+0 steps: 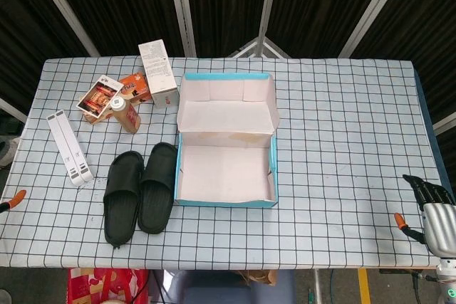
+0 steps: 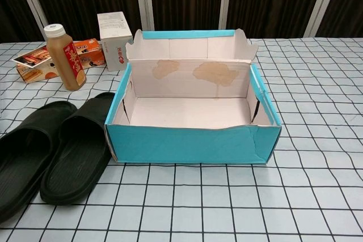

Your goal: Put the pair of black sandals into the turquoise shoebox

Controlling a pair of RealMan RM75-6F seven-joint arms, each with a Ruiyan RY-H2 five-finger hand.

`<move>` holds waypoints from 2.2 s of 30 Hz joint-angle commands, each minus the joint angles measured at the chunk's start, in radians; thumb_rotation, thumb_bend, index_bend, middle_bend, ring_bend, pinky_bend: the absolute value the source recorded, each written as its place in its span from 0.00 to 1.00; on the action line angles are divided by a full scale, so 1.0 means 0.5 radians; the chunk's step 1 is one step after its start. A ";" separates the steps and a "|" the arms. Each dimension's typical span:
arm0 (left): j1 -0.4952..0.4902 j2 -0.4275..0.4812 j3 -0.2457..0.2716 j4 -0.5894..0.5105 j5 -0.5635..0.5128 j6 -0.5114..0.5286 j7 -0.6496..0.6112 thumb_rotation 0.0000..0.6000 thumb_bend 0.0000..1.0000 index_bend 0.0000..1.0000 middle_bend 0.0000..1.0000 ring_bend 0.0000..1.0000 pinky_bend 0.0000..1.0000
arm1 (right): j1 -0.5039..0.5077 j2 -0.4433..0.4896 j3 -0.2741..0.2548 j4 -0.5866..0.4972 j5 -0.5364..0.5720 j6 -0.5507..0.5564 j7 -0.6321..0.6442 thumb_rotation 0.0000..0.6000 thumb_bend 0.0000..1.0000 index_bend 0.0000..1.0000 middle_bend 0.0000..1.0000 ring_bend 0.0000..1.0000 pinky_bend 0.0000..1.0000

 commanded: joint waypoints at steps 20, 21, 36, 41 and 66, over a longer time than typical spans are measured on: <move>0.006 0.005 0.026 -0.062 0.029 0.010 0.090 1.00 0.25 0.01 0.07 0.08 0.28 | -0.001 0.016 -0.001 0.015 0.018 -0.019 0.046 1.00 0.32 0.16 0.20 0.21 0.19; 0.005 0.006 0.028 -0.067 0.038 0.012 0.088 1.00 0.25 0.00 0.06 0.08 0.28 | -0.002 0.017 -0.002 0.018 0.018 -0.020 0.052 1.00 0.32 0.16 0.20 0.21 0.19; -0.027 -0.001 0.049 -0.067 0.050 -0.064 0.055 1.00 0.22 0.00 0.00 0.00 0.12 | 0.001 0.021 -0.009 0.007 0.020 -0.038 0.053 1.00 0.32 0.16 0.20 0.21 0.19; -0.111 -0.013 0.049 -0.091 0.059 -0.192 0.092 1.00 0.22 0.00 0.00 0.00 0.24 | -0.003 0.026 -0.004 -0.004 0.020 -0.026 0.063 1.00 0.32 0.16 0.20 0.21 0.19; -0.688 -0.041 0.104 -0.586 -0.414 -1.076 0.831 1.00 0.16 0.00 0.01 0.01 0.17 | -0.003 0.052 -0.001 -0.009 0.028 -0.031 0.126 1.00 0.32 0.16 0.20 0.21 0.19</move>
